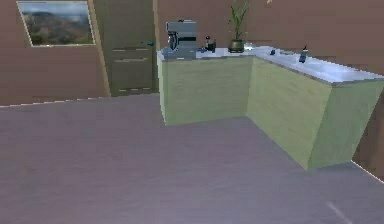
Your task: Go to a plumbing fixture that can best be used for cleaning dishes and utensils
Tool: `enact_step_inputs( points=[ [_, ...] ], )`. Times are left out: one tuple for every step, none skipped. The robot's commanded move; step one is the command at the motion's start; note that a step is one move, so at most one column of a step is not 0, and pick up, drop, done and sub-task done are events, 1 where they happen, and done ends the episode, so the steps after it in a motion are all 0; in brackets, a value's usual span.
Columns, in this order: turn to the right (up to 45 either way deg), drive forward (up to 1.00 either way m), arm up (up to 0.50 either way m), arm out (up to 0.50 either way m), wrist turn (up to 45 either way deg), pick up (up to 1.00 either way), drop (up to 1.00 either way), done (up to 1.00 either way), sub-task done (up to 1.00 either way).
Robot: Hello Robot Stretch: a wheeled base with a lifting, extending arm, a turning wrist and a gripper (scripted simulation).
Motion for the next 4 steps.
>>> enact_step_inputs(
  points=[
    [15.0,0.0,0.0,0.0,0.0,0.0,0.0,0.0,0.0],
    [0.0,0.05,0.0,0.0,0.0,0.0,0.0,0.0,0.0],
    [-45.0,0.0,0.0,0.0,0.0,0.0,0.0,0.0,0.0],
    [-24.0,0.0,0.0,0.0,0.0,0.0,0.0,0.0,0.0]
  ],
)
